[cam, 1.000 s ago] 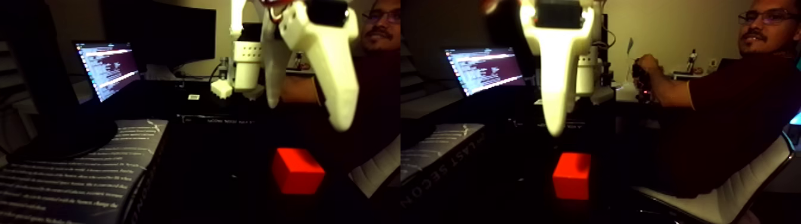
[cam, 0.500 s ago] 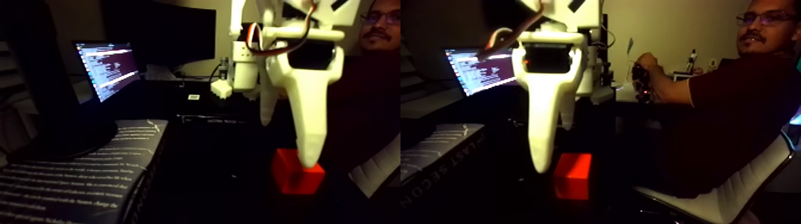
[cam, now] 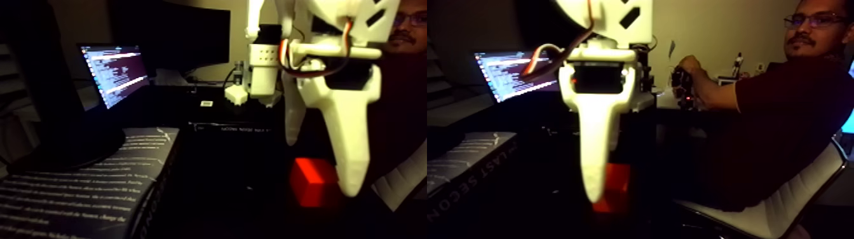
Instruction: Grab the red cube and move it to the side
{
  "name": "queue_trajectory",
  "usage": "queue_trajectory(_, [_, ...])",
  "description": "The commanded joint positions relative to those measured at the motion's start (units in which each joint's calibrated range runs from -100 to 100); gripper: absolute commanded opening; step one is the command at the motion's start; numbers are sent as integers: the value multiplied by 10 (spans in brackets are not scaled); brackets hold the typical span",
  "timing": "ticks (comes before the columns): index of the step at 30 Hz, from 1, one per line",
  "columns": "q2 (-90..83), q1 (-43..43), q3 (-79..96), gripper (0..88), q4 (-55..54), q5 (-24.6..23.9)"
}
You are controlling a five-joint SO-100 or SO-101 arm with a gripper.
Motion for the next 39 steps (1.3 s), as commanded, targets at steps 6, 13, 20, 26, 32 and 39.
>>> queue_trajectory(6, [2, -35, -19, 424, -6, -4])
queue_trajectory(13, [22, -40, -29, 424, -16, -14])
queue_trajectory(20, [46, -37, -58, 424, -14, -14])
queue_trajectory(26, [63, -25, -73, 424, -8, -12])
queue_trajectory(32, [79, 0, -90, 424, -2, -12])
queue_trajectory(39, [90, 5, -103, 424, 5, -11])
